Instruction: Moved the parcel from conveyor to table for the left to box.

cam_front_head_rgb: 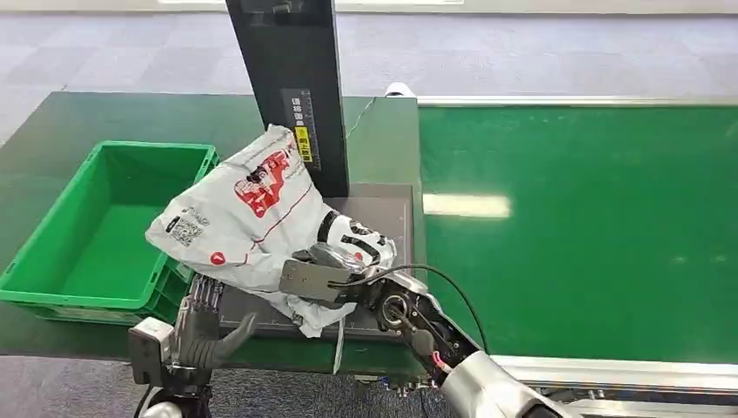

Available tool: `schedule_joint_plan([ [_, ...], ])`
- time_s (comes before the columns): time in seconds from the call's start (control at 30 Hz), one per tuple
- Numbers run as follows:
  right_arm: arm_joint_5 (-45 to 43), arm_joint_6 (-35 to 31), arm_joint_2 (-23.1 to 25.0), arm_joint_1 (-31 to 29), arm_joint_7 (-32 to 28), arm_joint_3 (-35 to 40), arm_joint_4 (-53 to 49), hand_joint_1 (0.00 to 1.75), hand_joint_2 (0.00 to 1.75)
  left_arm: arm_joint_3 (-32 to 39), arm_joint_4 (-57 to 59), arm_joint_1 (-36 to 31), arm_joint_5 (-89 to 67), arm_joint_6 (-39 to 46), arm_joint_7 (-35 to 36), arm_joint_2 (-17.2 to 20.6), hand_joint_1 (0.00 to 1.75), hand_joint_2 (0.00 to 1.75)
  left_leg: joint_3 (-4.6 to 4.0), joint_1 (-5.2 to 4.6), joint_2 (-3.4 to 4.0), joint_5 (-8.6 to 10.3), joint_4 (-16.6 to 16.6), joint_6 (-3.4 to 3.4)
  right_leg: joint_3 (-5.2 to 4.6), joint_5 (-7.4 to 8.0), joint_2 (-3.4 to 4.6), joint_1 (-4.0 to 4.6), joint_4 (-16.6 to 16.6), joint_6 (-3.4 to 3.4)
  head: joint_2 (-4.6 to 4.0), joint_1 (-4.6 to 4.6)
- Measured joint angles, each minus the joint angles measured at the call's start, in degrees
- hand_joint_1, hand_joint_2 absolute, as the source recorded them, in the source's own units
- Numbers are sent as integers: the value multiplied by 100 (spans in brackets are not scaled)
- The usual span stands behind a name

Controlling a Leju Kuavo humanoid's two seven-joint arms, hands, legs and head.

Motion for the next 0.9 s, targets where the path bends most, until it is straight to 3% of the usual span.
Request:
schedule_joint_plan([
  [0.63, -101, -334, -243, -4, -105, 31, -33, 0, 175, 79, -186, 207, -4, 194, 13, 55, 0, 175, 0, 0, 0, 0, 0, 0, 0, 0, 0, 0, 0, 0, 0, 0],
  [0.9, -1209, 540, -304, 80, -787, -278, -221, 0, 175, 217, -300, 294, -48, 356, -107, 52, 0, 175, 0, 0, 0, 0, 0, 0, 0, 0, 0, 0, 0, 0, 0, 0],
])
